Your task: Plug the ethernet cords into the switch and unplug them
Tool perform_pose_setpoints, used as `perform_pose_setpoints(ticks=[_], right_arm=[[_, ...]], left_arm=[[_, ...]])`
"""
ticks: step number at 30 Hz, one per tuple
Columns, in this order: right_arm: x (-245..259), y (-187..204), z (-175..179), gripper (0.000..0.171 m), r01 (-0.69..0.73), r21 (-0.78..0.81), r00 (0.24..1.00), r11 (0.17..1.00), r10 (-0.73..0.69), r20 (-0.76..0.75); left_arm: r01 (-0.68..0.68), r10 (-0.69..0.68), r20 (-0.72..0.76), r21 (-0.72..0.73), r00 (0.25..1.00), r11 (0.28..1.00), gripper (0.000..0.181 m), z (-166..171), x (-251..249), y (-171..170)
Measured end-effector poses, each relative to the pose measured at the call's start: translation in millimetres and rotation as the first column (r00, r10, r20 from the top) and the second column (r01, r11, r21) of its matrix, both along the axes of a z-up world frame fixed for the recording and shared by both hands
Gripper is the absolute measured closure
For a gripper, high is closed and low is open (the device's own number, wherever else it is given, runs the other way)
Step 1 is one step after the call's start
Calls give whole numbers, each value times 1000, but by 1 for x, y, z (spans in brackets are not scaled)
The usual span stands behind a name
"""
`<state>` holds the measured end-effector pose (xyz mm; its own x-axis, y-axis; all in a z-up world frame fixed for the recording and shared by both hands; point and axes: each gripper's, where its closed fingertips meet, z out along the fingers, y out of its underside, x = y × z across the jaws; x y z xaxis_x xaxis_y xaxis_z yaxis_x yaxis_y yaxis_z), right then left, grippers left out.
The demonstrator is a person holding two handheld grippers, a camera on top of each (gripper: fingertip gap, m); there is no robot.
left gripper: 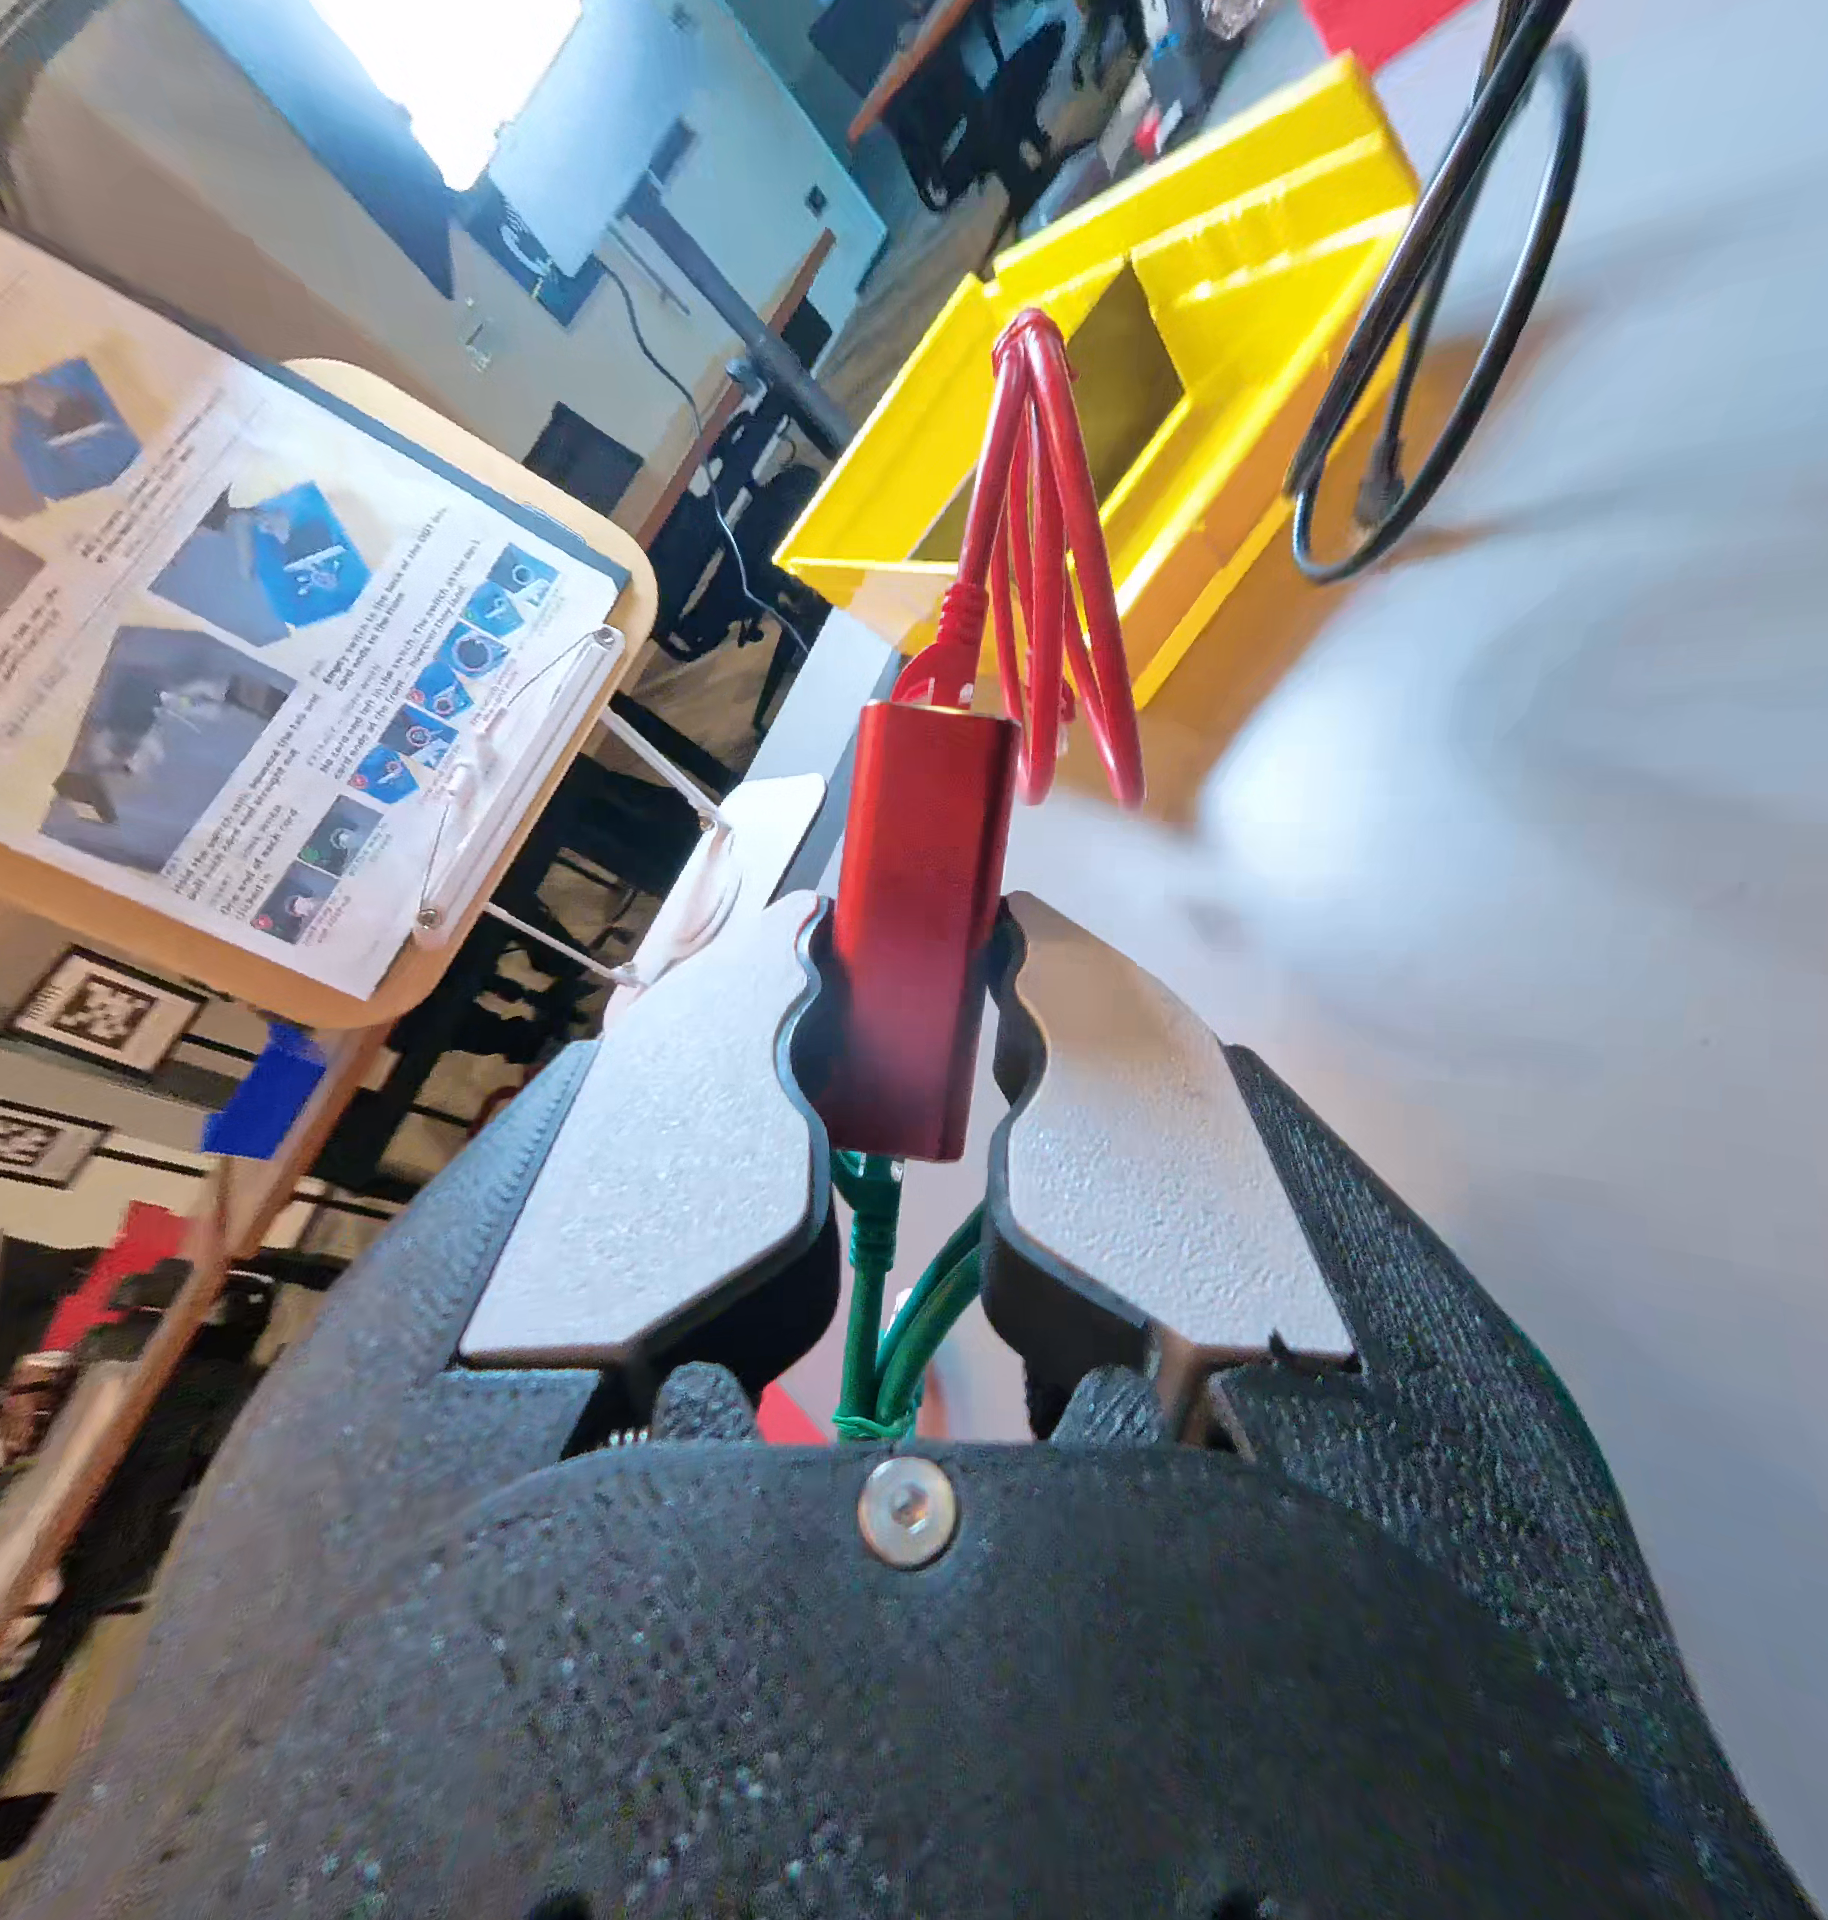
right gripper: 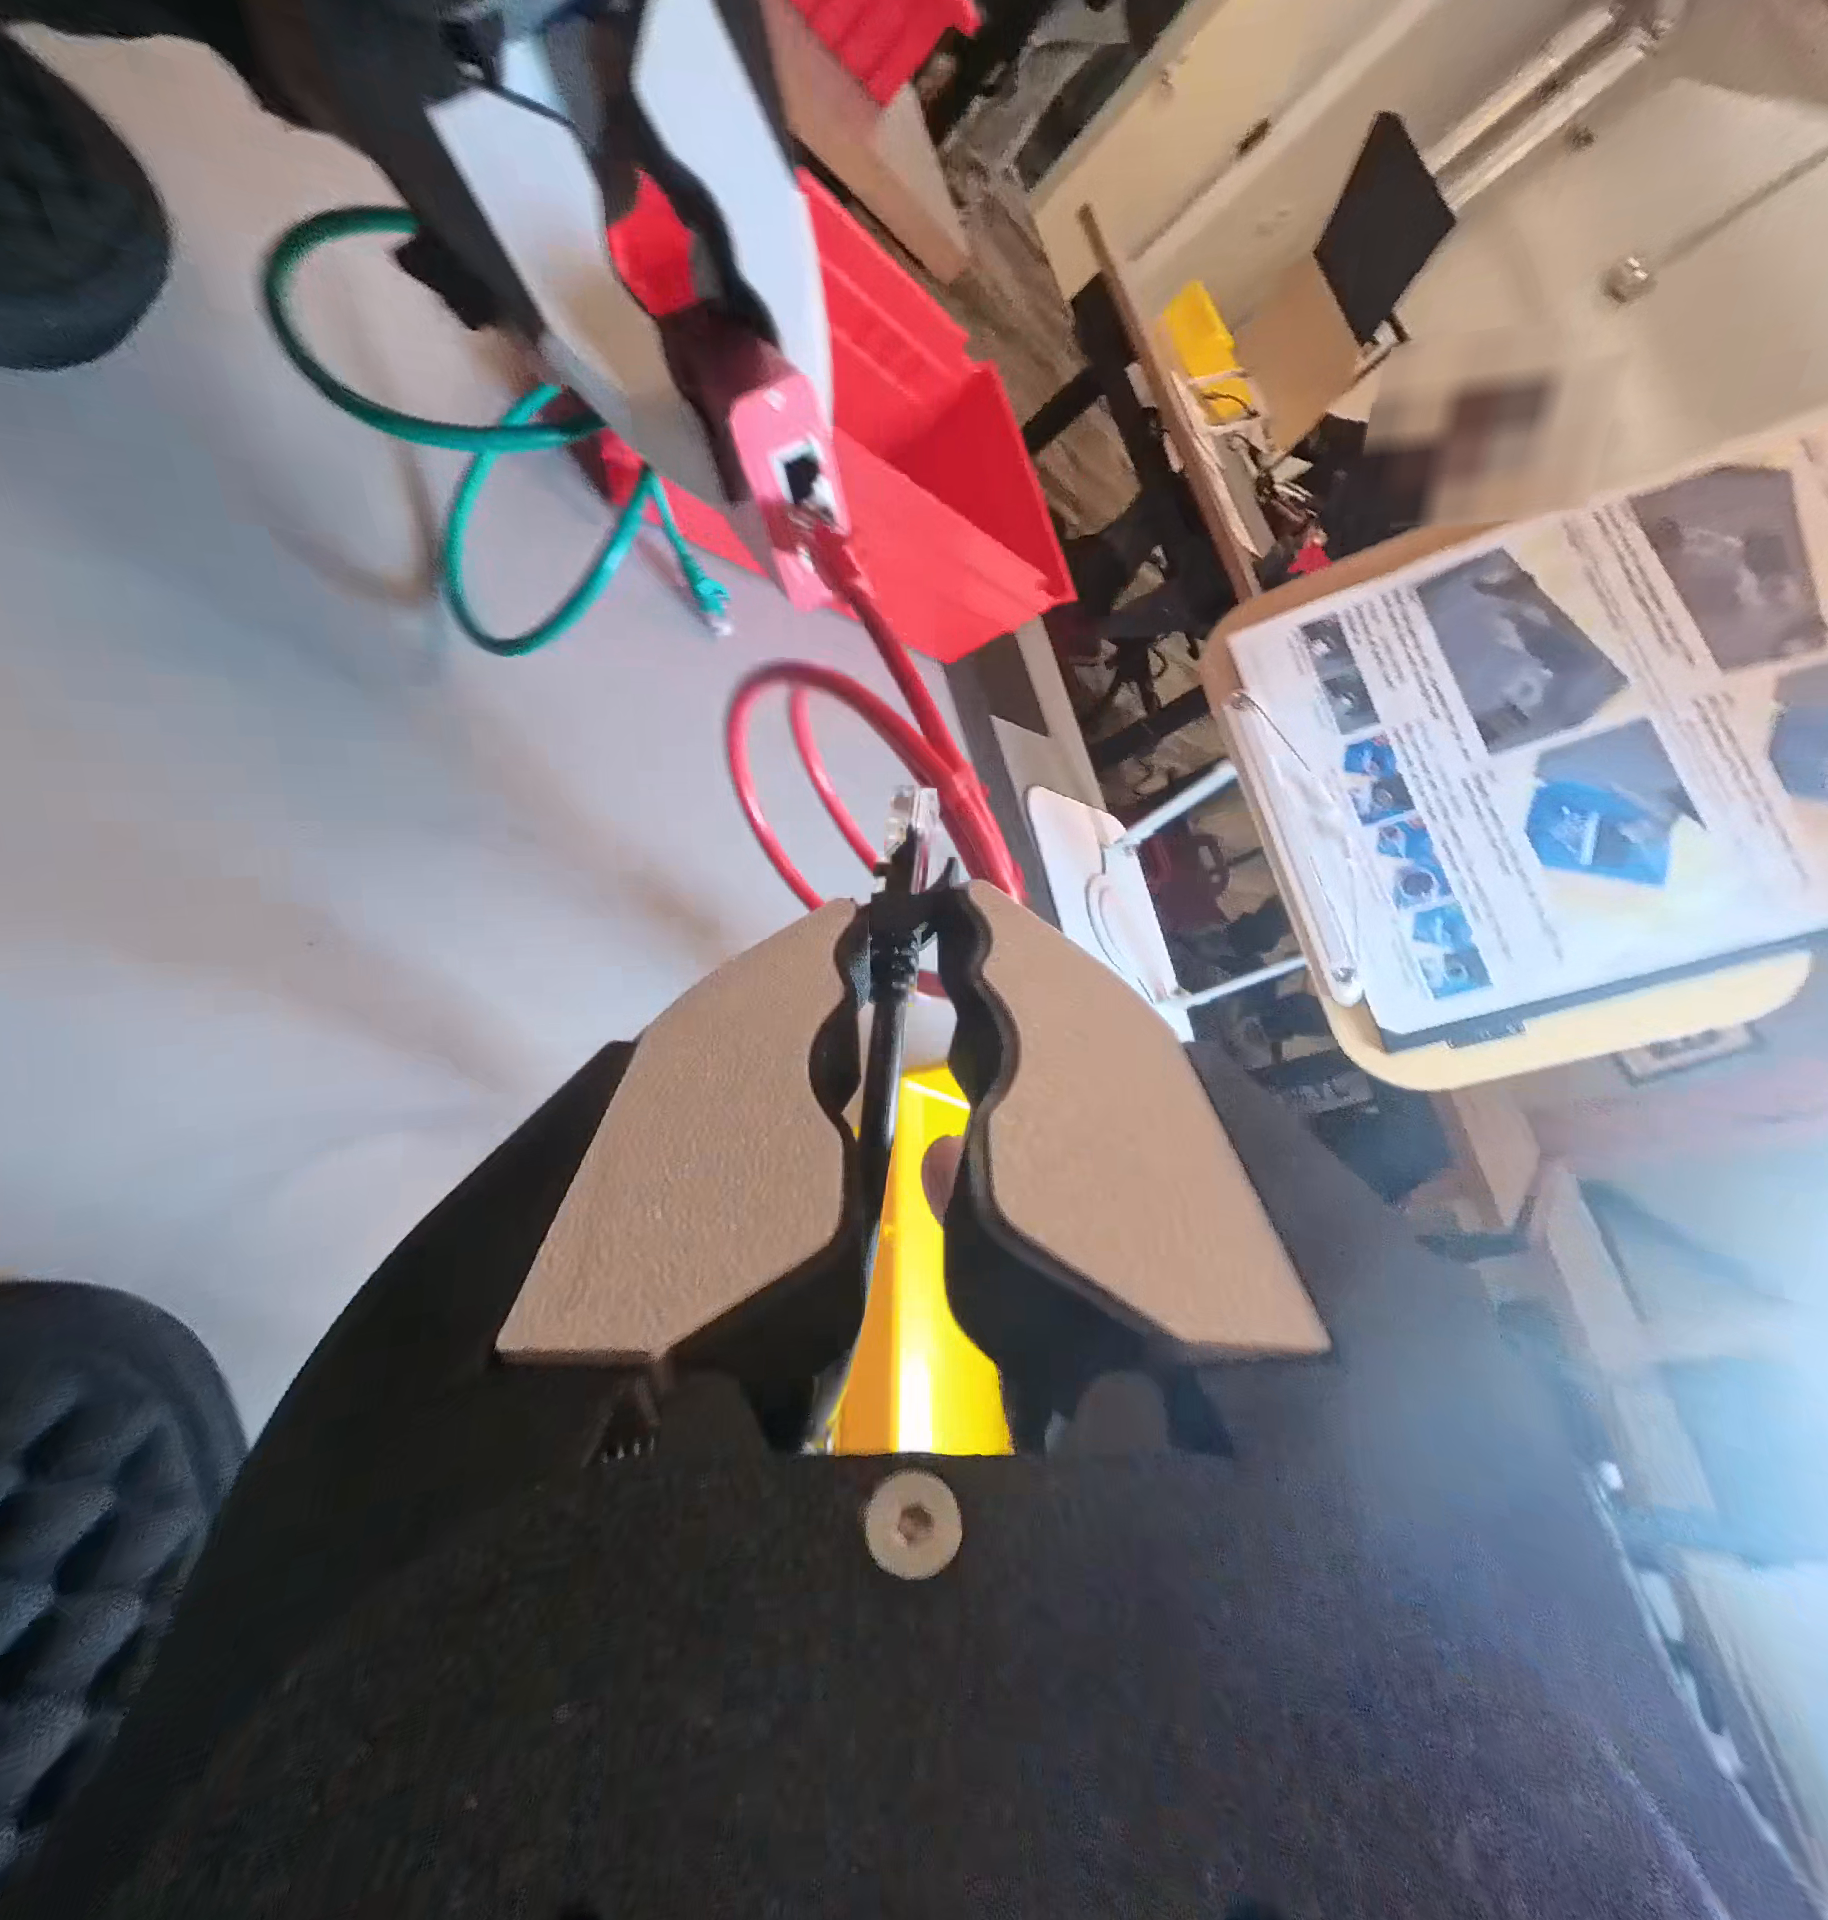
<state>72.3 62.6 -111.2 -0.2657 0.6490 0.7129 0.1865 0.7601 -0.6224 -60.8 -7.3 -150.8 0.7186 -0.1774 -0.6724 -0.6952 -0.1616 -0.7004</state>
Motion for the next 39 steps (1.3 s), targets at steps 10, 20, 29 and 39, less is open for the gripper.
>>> perform_pose_setpoints(ticks=[10, 20, 29, 39], right_arm=[[-20, 98, 72, 159, 267, -213, 960, 940, -279, -26], [-31, 255, -50, 156, 689, -268, 719, 673, -588, 371], [-18, 271, -15, 112, 675, -218, 737, 704, -646, 196], [-46, 58, 20, 116, 137, -323, 991, 937, -129, 46]], left_arm=[[-6, -5, 168, 63, 986, 998, 153, 19, -2, -13], [-23, 17, 130, 44, 991, 999, 153, 1, -5, -10], [-20, 14, 105, 50, 994, 999, 153, -3, -5, -9], [-28, 40, -193, 63, 980, 998, 154, -12, 14, -5]])
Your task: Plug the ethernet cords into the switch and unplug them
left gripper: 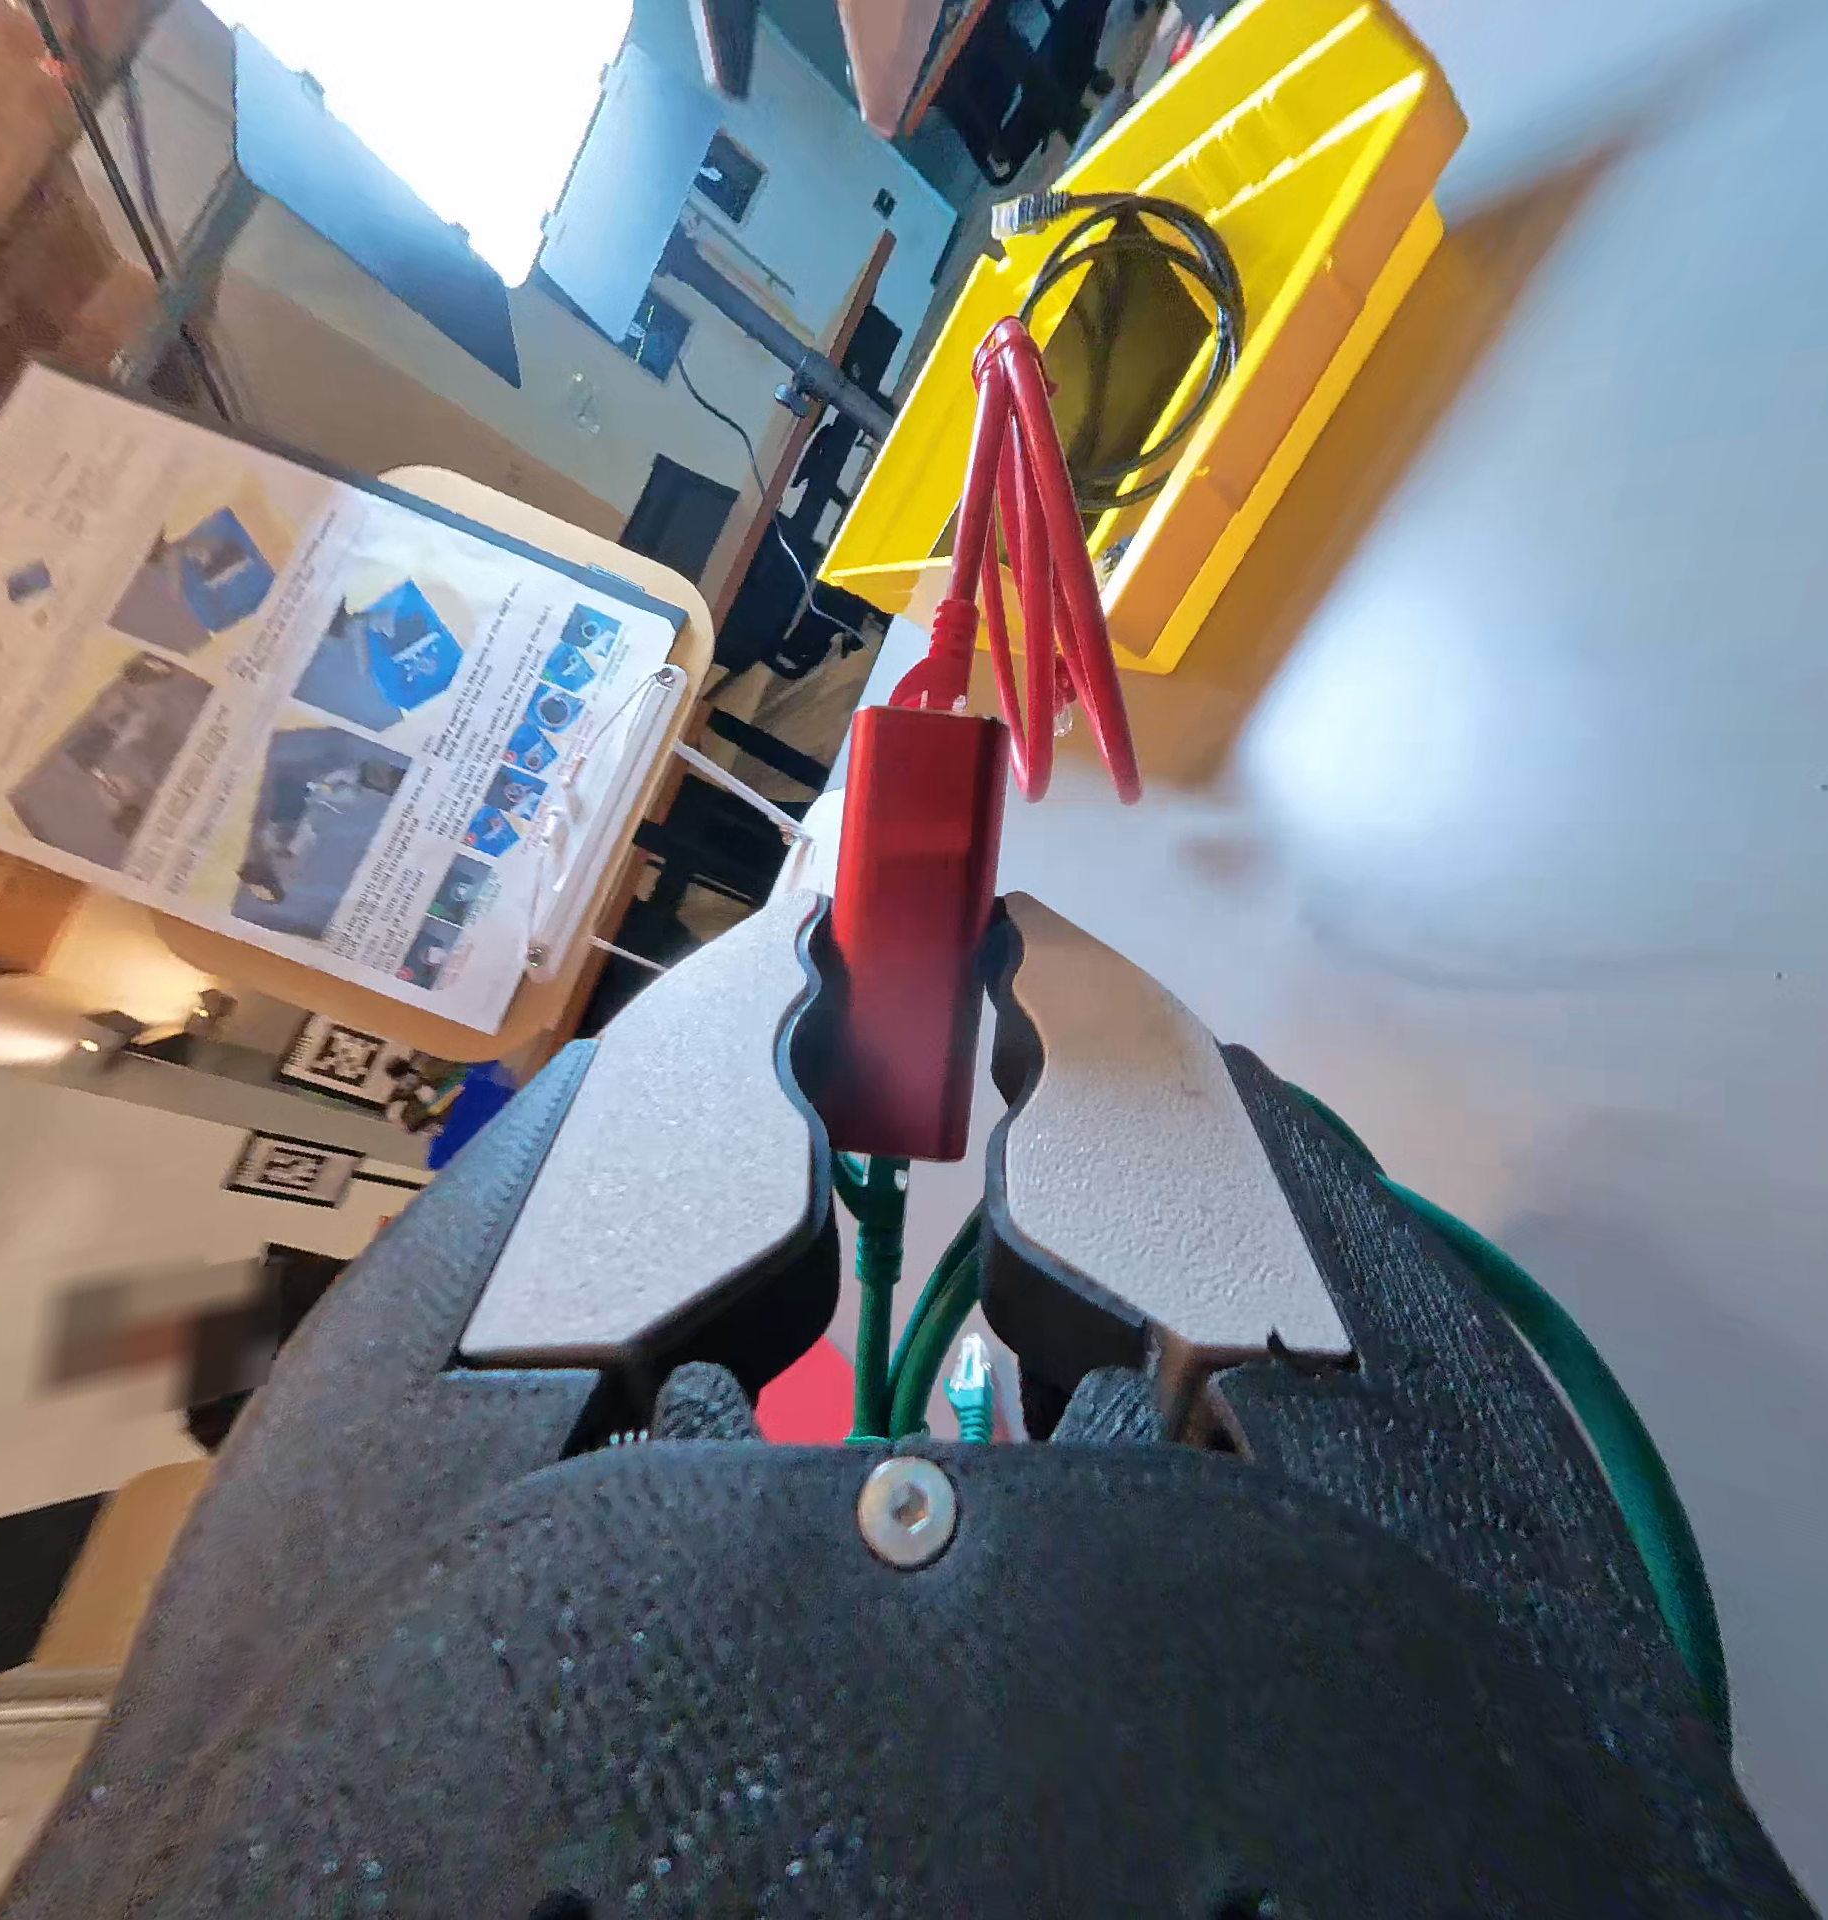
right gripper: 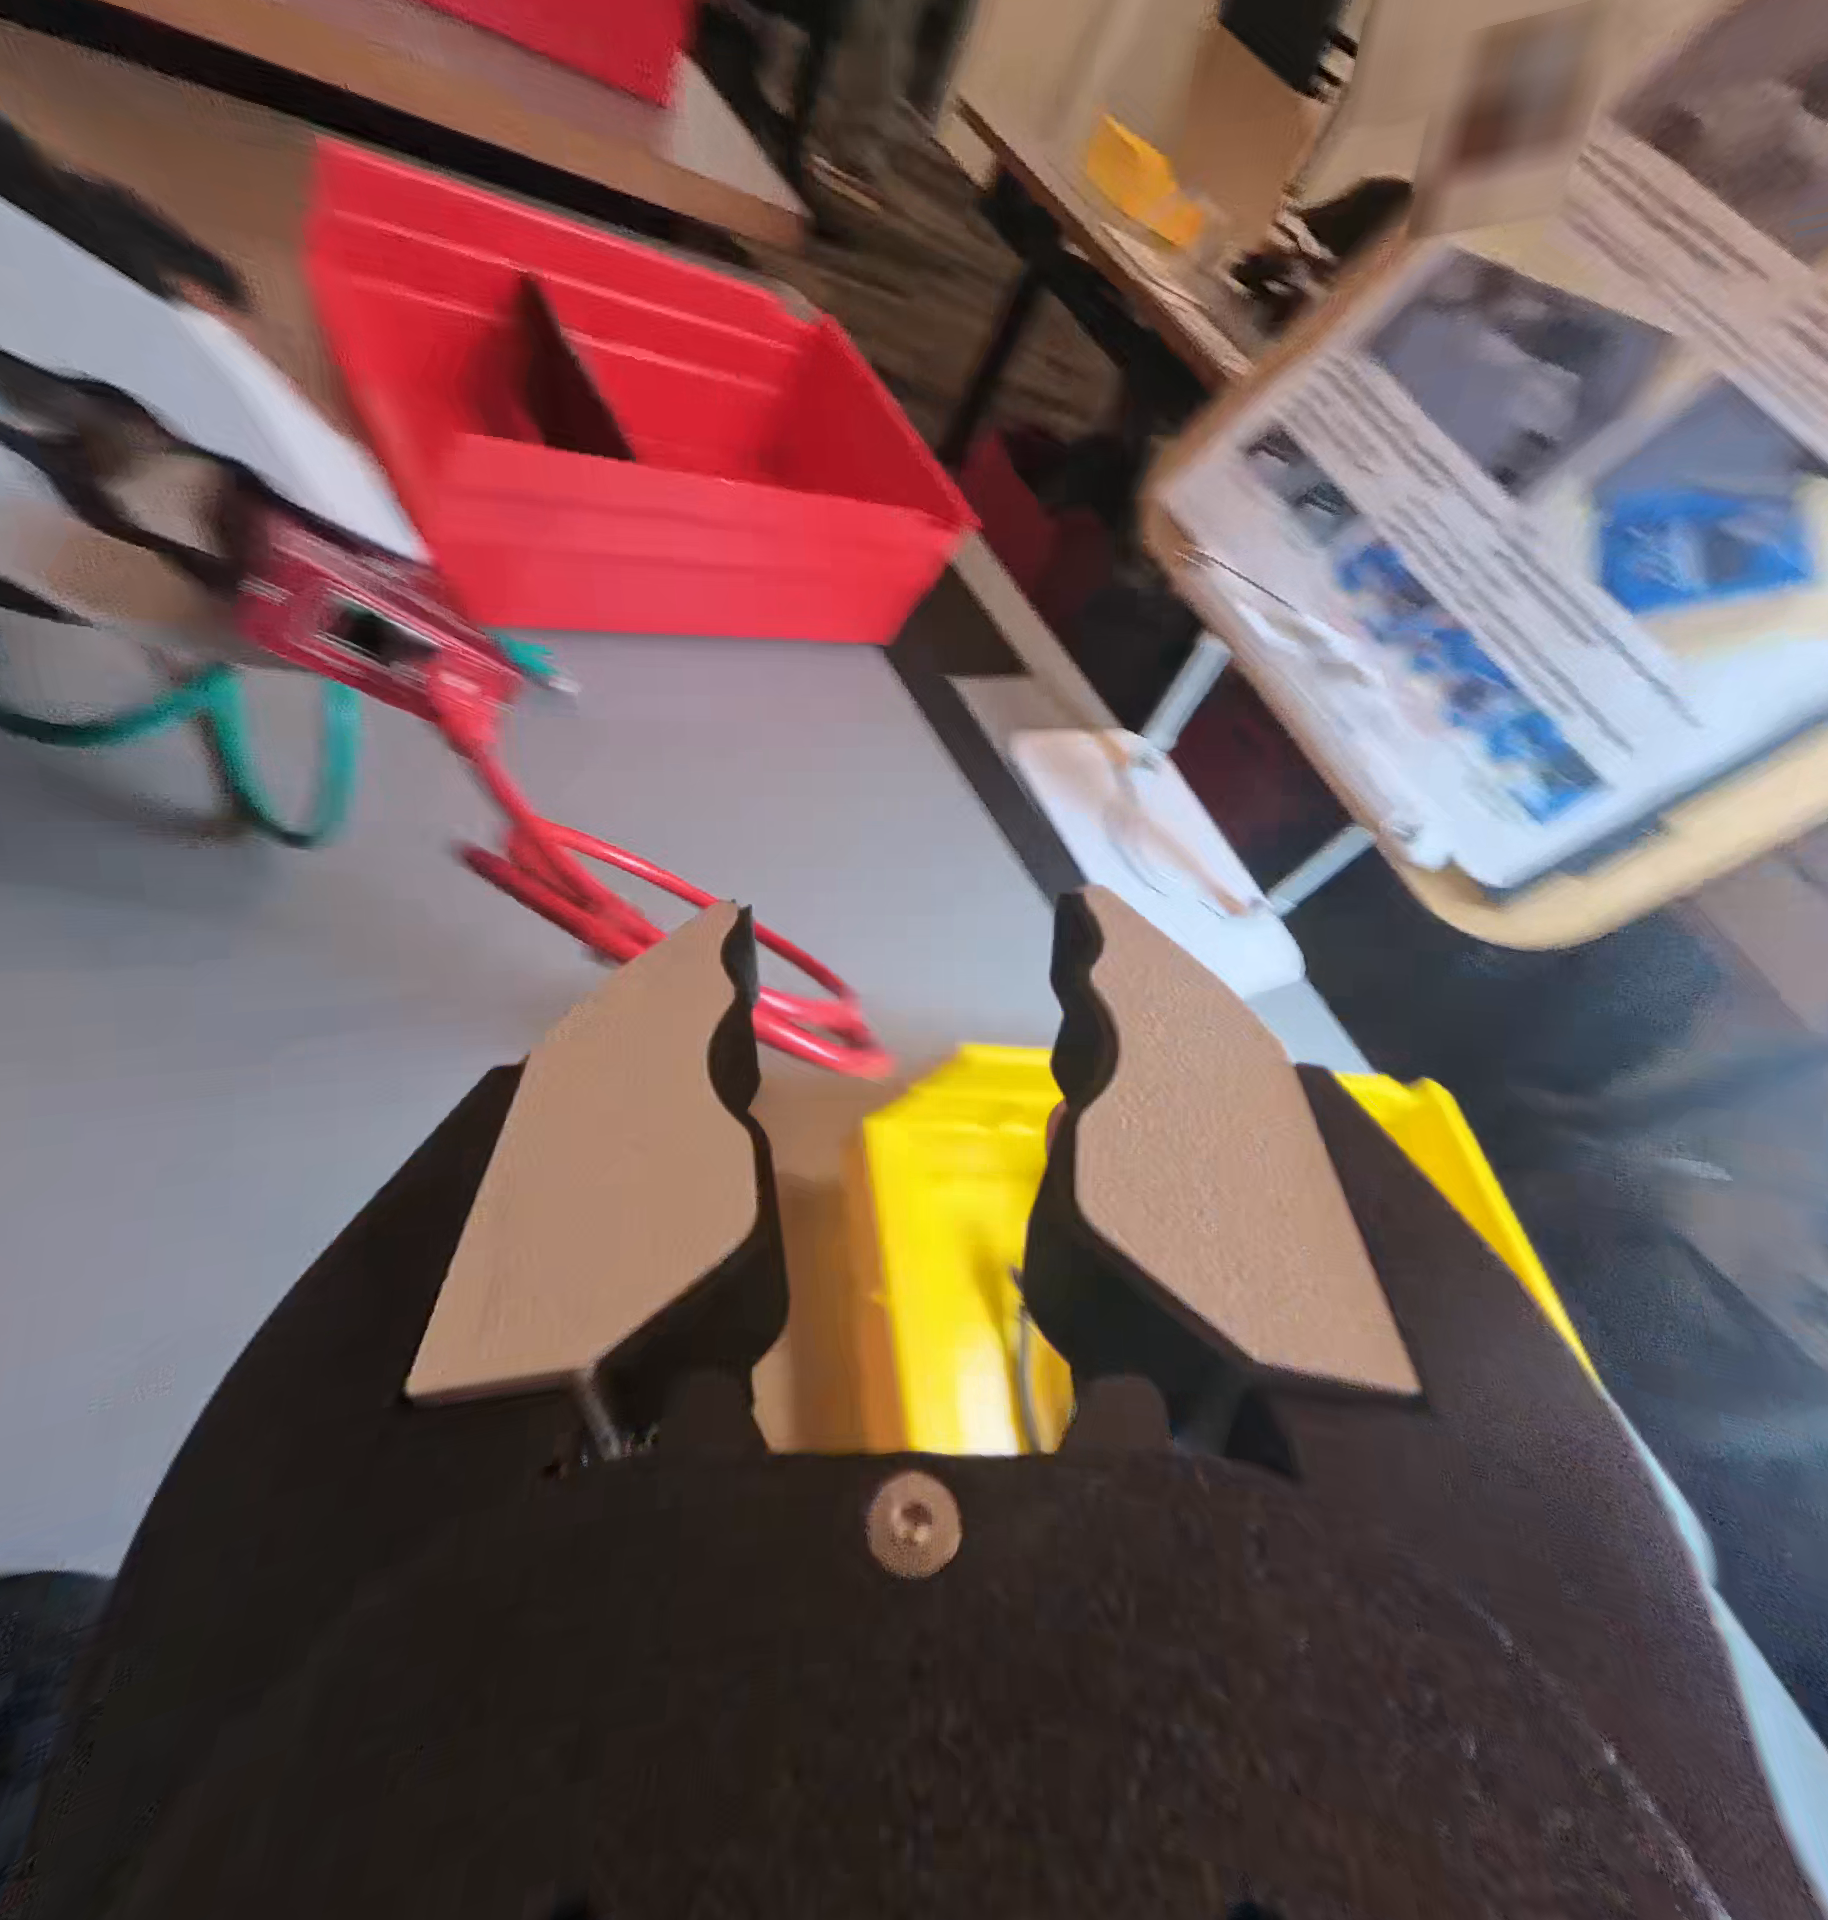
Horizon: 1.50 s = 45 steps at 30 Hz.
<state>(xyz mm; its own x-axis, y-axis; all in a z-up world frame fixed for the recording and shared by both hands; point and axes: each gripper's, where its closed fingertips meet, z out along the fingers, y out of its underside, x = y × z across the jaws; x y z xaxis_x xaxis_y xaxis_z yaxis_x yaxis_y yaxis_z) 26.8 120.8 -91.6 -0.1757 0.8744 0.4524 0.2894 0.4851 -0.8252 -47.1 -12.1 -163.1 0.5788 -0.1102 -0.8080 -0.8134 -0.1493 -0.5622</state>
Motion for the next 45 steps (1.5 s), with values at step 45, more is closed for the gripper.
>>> perform_pose_setpoints(ticks=[45], right_arm=[[-13, -120, -91, 159, -173, 622, 961, 764, 270, -63]], left_arm=[[105, -108, -301, -26, 947, 994, 152, -24, 38, -2]])
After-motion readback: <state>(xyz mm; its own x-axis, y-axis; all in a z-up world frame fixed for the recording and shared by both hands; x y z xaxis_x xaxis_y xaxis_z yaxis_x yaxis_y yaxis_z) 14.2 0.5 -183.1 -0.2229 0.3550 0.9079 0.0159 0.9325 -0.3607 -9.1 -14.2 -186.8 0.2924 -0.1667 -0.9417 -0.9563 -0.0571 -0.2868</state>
